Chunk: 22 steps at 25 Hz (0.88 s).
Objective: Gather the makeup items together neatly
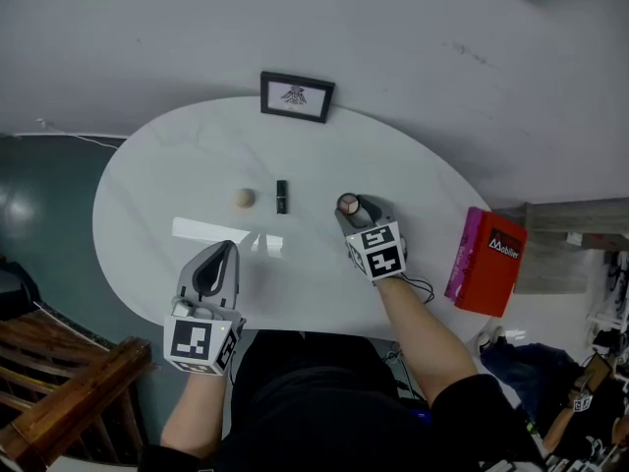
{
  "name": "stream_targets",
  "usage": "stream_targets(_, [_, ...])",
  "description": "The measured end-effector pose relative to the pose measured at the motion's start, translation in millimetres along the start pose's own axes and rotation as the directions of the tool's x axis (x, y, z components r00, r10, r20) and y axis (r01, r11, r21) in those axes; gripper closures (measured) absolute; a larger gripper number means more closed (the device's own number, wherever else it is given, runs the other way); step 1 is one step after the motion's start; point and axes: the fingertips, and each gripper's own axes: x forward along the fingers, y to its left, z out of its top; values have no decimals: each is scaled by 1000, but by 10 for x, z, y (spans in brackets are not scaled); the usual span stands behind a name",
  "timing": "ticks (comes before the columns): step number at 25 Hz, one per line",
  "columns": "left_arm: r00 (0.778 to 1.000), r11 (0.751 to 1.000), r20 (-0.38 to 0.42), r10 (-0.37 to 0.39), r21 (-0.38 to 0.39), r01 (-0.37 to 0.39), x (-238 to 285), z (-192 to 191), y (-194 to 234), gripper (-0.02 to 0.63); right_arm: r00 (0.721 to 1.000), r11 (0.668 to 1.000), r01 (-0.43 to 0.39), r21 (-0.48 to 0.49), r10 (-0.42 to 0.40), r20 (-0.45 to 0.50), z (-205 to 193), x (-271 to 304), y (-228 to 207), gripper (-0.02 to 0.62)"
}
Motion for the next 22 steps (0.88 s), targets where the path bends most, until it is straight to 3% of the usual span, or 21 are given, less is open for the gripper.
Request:
stream_targets(13, [998,998,11,56,-28,-55,-182,-16,216,589,996,996,-82,-46,83,20,324,188,390,396])
stream_targets(22, [995,994,7,98,-49,-98,-335,-82,392,589,996,996,-85,-19,85,-1,377,356,445,396])
